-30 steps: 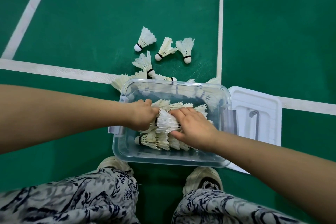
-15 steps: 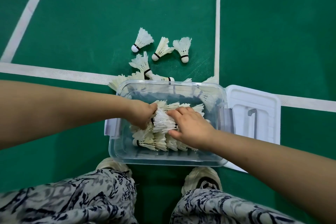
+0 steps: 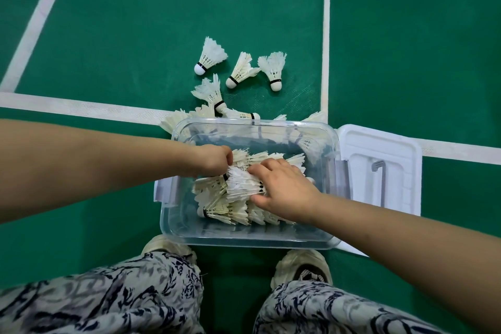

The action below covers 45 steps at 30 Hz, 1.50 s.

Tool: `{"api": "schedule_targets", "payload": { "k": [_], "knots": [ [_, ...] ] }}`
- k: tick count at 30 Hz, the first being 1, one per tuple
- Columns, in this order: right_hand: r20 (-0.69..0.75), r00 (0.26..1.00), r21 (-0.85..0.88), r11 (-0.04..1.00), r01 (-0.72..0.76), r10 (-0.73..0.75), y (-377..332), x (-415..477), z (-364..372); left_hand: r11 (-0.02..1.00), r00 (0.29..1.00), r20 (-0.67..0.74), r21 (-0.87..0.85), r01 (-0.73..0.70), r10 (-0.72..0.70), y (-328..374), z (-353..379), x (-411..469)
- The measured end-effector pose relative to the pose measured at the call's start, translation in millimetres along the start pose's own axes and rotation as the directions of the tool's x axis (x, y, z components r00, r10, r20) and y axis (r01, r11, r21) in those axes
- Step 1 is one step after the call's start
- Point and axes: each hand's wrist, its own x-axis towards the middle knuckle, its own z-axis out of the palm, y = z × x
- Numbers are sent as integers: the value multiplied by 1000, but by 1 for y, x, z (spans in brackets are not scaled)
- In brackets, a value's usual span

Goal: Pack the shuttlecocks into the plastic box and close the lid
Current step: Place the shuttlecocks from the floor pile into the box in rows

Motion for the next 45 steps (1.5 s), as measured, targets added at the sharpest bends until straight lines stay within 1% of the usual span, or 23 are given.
{"api": "schedule_targets", "payload": {
  "k": [2,4,6,8,10,12,14,18,23,26,29,31,33,37,39,42,45],
  "knots": [
    [-3,1000,5,1000,1,-1,0,0,0,1000,999,-50,9,-14,14,1,0,1],
    [-5,1000,5,1000,4,-4,1,1,1,996,998,-48,86,-24,28,1,-2,-1],
    [-4,1000,9,1000,2,-2,1,0,1,968,998,25,243,-55,50,2,-3,-6],
    [-2,1000,16,1000,-1,1,1,0,1,905,990,128,413,-106,58,4,-2,-10],
    [-2,1000,16,1000,0,0,1,-1,1,846,980,198,517,-131,31,6,0,-14],
    [-3,1000,16,1000,1,-1,1,0,2,810,977,215,572,-132,8,6,4,-15],
    [-8,1000,20,1000,2,-2,1,0,2,781,982,187,608,-140,30,3,10,-15],
    [-9,1000,39,999,5,-4,2,0,2,802,985,109,572,-171,133,-5,10,-10],
    [-12,1000,50,999,1,-1,2,0,2,832,974,76,508,-224,216,-1,-3,-12],
    [-9,1000,44,999,3,-2,2,-1,2,894,974,55,389,-222,218,-1,-13,-12],
    [-12,1000,40,999,4,-3,2,-1,2,951,978,35,228,-210,207,-1,-16,-13],
    [-12,1000,42,999,3,-3,2,-1,2,977,980,52,87,-197,193,-2,-12,-13],
    [-9,1000,44,999,2,-2,1,-2,2,981,978,86,5,-193,192,-2,-5,-14],
    [1,1000,42,999,2,-2,1,-3,2,980,973,132,30,-195,189,-4,5,-14],
    [-7,1000,49,999,2,-2,1,-4,0,969,972,123,122,-213,199,-5,5,-14],
    [-57,998,87,996,13,-8,0,-5,-8,941,969,120,240,-238,215,-5,3,-15],
    [-145,989,124,992,36,-17,1,-6,-18,927,967,97,275,-254,237,-2,-6,-19]
  ]
}}
